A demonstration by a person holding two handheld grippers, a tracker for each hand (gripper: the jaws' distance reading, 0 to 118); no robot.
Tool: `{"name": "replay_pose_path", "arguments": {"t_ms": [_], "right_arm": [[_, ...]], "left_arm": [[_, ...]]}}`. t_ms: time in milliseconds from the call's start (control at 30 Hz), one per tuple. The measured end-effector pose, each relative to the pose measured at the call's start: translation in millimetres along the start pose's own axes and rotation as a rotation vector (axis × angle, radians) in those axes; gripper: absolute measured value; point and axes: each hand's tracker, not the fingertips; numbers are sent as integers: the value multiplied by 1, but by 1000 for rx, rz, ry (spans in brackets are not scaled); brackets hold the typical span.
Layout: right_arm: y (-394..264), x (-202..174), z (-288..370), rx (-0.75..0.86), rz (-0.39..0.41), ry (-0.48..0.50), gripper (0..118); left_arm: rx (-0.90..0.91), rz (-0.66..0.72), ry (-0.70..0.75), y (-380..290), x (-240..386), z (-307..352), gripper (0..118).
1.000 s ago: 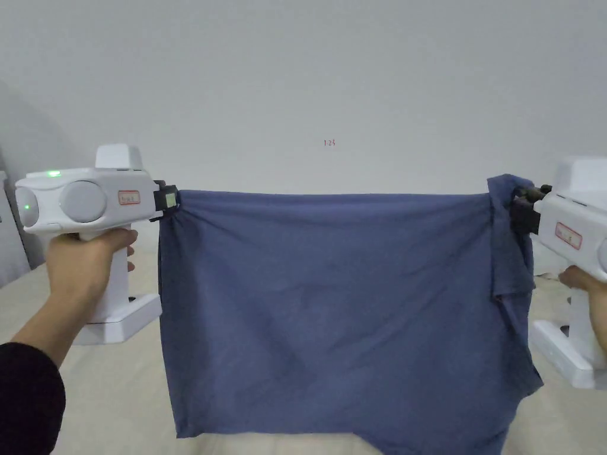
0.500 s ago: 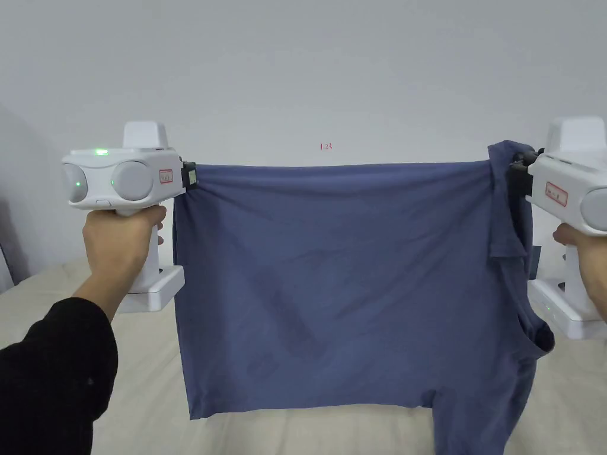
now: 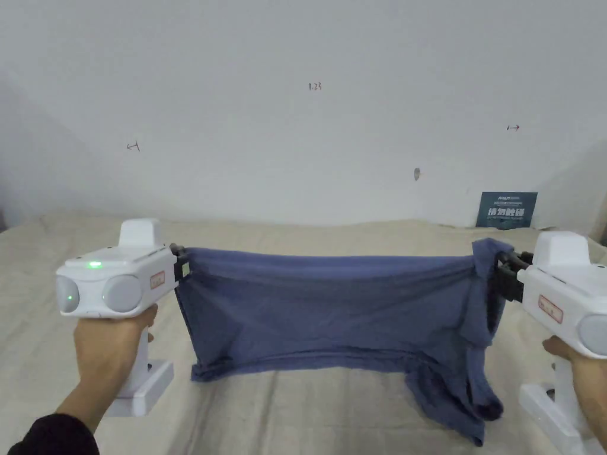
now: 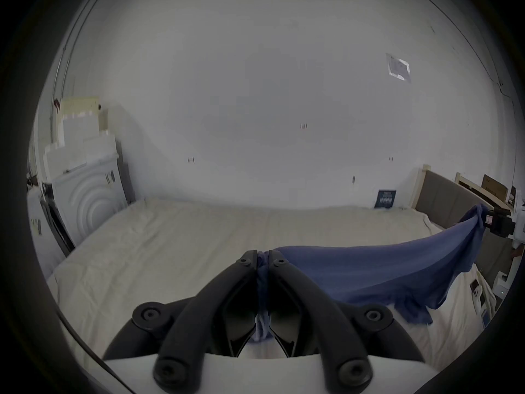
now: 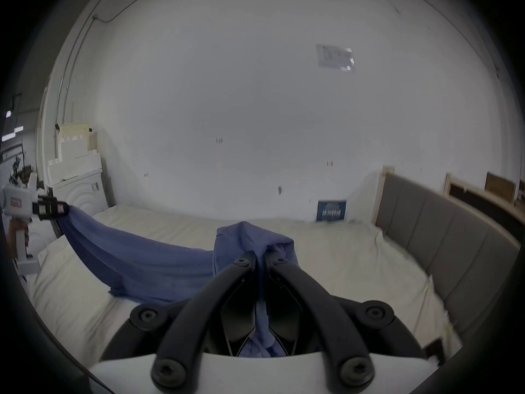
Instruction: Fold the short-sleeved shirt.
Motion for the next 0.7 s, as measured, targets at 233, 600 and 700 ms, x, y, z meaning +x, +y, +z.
{"name": "replay_pose_path", "arguments": {"t_ms": [233, 600, 700], "right_arm": [[-80, -1, 60, -68, -52, 49, 3], [-152, -4, 182, -132, -46, 139, 3], [-170, 1, 208, -156, -47, 164, 3]], "left_arm": [[-76, 16, -33, -87, -13, 40, 3], [-185, 98, -27, -193, -41, 149, 3], [-222, 96, -18, -215, -44, 173, 3]]}}
